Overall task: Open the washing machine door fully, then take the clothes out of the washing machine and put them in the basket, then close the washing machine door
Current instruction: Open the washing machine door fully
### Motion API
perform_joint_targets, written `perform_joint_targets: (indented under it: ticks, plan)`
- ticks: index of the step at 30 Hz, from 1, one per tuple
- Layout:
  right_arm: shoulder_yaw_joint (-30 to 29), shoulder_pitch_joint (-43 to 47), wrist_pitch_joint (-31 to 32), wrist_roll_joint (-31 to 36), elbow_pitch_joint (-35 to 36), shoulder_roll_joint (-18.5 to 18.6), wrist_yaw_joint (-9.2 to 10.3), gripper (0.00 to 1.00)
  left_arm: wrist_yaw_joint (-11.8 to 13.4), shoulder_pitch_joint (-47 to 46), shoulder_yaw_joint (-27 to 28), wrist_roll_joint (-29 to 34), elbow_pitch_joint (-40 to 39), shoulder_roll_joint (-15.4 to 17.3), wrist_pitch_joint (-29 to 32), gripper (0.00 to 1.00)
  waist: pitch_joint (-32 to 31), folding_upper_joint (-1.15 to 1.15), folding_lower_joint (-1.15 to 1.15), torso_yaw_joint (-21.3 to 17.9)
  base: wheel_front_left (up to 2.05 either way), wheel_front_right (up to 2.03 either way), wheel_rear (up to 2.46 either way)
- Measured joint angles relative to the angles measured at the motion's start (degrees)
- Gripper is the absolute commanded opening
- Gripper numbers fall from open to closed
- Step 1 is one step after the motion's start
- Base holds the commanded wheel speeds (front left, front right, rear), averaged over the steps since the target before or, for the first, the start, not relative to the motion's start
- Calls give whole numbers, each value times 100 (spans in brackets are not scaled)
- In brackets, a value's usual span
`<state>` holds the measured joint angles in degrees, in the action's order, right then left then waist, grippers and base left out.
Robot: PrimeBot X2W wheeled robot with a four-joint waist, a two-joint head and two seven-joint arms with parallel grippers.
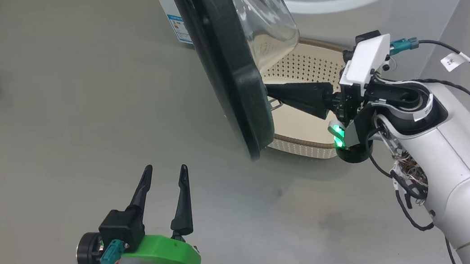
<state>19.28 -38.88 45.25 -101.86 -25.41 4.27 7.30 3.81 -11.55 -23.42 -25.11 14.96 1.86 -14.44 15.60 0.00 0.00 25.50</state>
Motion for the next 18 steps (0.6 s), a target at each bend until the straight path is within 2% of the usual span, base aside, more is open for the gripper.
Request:
perform_joint_targets:
  ticks: [11, 18]
  plan:
    - [802, 75, -385, -379, 289, -3, 0, 0, 0, 13, -60, -1, -30, 0, 0, 100, 15, 0, 0, 92, 0, 0, 0]
    - [876, 146, -648, -520, 288, 0, 0, 0, 2, 16, 23, -2, -43, 0, 0, 100, -76, 0, 0, 72, 0, 0, 0]
